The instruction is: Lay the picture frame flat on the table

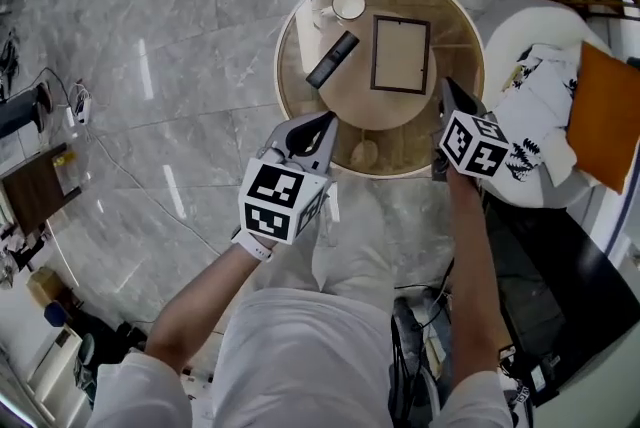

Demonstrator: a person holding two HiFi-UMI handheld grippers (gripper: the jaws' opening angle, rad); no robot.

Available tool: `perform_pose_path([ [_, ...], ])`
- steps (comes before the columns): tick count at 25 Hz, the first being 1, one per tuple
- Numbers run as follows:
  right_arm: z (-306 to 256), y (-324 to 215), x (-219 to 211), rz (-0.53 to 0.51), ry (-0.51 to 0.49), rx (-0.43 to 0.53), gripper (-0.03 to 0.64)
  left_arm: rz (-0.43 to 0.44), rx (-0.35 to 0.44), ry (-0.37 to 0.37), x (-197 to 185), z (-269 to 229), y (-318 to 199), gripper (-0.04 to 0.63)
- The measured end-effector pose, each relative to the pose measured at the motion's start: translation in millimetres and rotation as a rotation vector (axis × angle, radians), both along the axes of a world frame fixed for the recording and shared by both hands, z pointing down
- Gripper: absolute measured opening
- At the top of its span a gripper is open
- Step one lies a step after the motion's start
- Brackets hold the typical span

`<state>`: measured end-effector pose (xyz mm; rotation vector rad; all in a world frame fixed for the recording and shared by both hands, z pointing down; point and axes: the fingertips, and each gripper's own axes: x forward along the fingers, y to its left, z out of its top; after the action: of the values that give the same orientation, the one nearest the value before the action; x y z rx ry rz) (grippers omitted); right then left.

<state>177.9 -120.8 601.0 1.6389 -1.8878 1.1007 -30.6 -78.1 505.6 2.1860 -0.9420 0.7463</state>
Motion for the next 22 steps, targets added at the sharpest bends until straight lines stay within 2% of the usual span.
perform_pose_path([
  [6,-100.2,35.6,-19.3,-0.064,0.037,0.040,0.006,-0.015,0.034,0.026,-13.8,-67.7,14.7,0.005],
  [12,-188.7,74.7,-33.4,-0.084,0.062,0.106,0.008,-0.020,0.064,0.076,-24.3,-130.8,30.2,0.005],
  [22,-294.7,134.9,-56.0,-0.129,0.123,0.211,0.008,-0.009,0.132,0.130,-30.8,-207.4,59.8,0.004],
])
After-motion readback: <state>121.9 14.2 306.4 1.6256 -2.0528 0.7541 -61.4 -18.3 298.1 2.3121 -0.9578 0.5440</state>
